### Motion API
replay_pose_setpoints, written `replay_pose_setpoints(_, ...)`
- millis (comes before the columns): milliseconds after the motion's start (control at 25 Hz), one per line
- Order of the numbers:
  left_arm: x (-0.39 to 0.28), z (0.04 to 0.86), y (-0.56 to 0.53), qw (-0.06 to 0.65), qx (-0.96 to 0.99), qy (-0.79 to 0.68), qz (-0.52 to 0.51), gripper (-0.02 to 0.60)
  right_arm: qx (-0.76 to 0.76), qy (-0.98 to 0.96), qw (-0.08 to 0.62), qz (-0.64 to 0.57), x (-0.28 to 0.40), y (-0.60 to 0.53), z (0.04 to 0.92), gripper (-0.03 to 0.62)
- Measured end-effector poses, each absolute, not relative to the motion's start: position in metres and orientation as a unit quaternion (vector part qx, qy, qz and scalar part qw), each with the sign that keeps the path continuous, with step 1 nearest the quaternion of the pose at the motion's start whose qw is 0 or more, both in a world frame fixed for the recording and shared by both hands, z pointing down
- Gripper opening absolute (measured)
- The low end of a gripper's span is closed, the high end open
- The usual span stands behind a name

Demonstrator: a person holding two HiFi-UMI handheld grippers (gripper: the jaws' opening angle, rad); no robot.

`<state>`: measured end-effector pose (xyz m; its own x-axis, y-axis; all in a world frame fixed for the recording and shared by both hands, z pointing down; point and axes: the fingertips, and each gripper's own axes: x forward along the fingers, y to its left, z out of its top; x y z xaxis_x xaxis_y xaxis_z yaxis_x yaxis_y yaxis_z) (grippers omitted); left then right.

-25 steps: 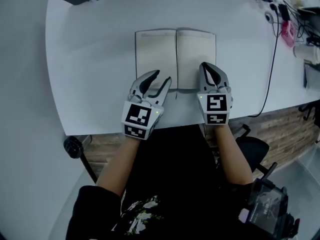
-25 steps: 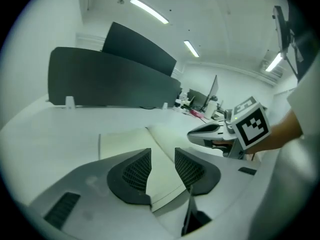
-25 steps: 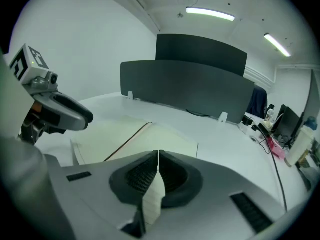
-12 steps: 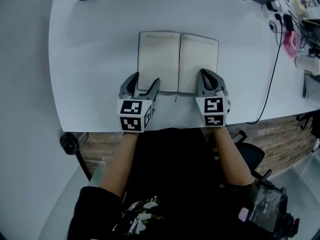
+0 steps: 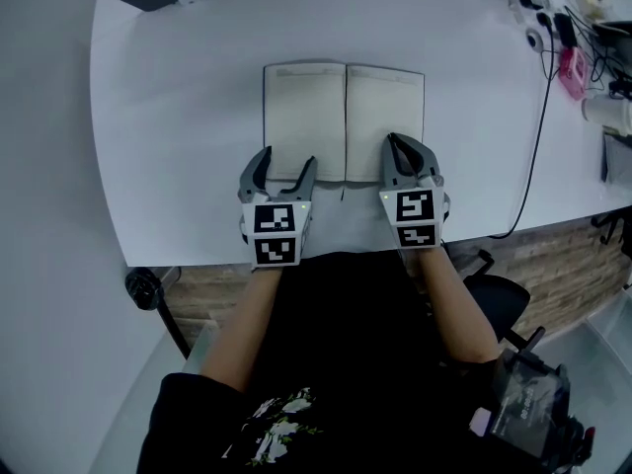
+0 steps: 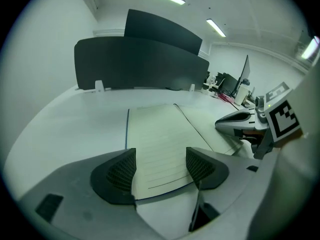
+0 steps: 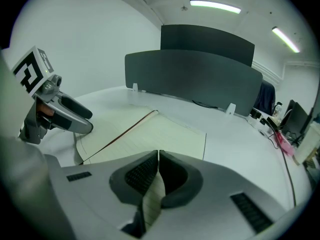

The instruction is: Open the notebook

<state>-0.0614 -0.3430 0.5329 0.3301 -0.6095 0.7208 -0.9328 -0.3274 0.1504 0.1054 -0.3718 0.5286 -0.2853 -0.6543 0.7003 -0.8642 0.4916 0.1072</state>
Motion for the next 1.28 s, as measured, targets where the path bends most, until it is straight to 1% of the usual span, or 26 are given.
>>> replay_pose_setpoints(480,-0.062,0.538,-0.345,0.290,0.748,-0.531,0.272,0.290,0.486,-0.787,0.350,0.146,0.105,-0.371,0.530,0.066)
replay_pose_setpoints(560,-0.061,0.536,-0.346,0.321,0.745,-0.529,0.249,0.290,0.487,-0.786,0.352,0.145,0.105,-0.371,0.531,0.066)
replay_pose_setpoints(680,-0.054,0.531,-0.349,0.391,0.734,-0.518,0.201,0.290,0.486,-0.786,0.354,0.148,0.106,-0.371,0.532,0.066)
replay_pose_setpoints(920,-0.008,0.524,-0.350,0.443,0.754,-0.453,0.173,0.290,0.491,-0.785,0.338,0.169,0.107,-0.370,0.530,0.066)
replay_pose_setpoints(1000,0.008,0.519,-0.350,0.439,0.770,-0.430,0.172,0.290,0.504,-0.781,0.321,0.183,0.110,-0.369,0.526,0.066)
replay_pose_setpoints(1280,0.064,0.500,-0.333,0.366,0.840,-0.350,0.193,0.290,0.565,-0.749,0.287,0.193,0.141,-0.354,0.508,0.066)
